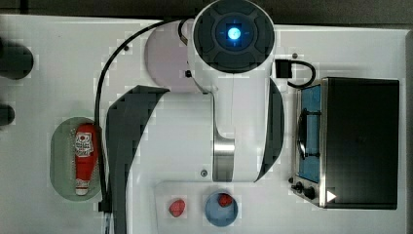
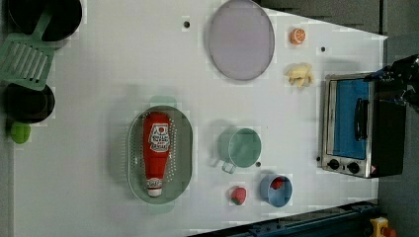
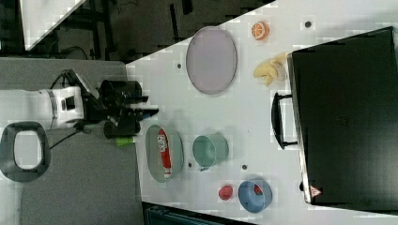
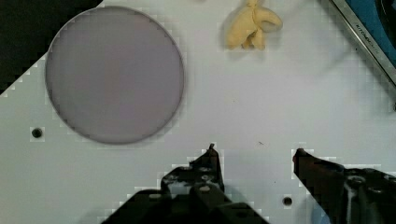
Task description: Pick ketchup from strainer and place it on the table
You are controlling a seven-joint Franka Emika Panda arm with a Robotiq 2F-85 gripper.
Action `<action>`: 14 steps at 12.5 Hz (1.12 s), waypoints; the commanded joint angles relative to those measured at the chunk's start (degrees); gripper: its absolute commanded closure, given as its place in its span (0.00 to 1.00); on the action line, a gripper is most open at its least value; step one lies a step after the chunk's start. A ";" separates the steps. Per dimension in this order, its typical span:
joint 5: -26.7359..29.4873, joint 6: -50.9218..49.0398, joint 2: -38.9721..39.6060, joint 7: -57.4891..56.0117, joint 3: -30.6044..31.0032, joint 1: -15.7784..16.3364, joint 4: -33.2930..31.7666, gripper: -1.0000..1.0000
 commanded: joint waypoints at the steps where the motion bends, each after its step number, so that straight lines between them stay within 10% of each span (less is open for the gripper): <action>1: 2.31 -10.64 -15.63 3.17 4.18 -4.95 -6.29 0.21; 3: 2.31 -10.65 -15.27 3.17 6.02 -4.49 -6.29 0.00; 14: 2.31 -3.08 -9.18 4.36 28.03 -2.74 -7.12 0.00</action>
